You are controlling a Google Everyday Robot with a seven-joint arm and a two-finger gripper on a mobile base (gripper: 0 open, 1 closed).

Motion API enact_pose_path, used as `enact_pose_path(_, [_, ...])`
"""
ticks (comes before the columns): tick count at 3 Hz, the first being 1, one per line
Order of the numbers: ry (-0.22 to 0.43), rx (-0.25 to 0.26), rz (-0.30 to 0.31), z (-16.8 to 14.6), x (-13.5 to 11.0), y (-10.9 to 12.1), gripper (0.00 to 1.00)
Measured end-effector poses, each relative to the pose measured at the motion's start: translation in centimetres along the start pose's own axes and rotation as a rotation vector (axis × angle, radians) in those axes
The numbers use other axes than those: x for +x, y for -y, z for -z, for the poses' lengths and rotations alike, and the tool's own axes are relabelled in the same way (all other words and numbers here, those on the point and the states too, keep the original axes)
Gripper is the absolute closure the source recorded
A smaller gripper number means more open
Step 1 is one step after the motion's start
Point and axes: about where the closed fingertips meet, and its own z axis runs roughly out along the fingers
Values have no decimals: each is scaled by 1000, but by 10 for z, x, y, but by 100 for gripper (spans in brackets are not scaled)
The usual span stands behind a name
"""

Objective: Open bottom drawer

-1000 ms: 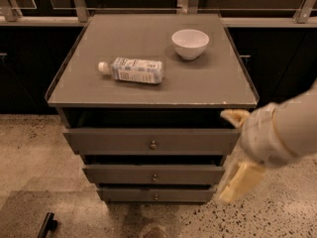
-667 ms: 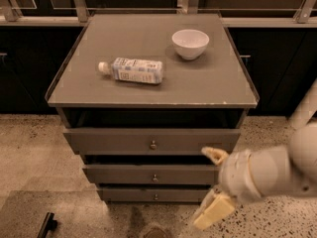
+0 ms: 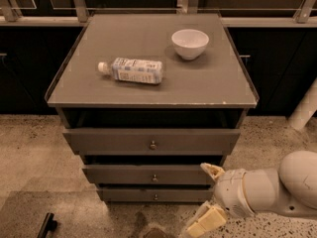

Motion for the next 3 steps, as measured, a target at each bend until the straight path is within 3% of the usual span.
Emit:
enact_pose_path(1, [34, 46, -14, -22, 29, 37, 0])
enact_pose_path(2, [90, 25, -52, -63, 58, 73, 0])
enact_pose_path(3, [101, -14, -109, -98, 88, 88, 0])
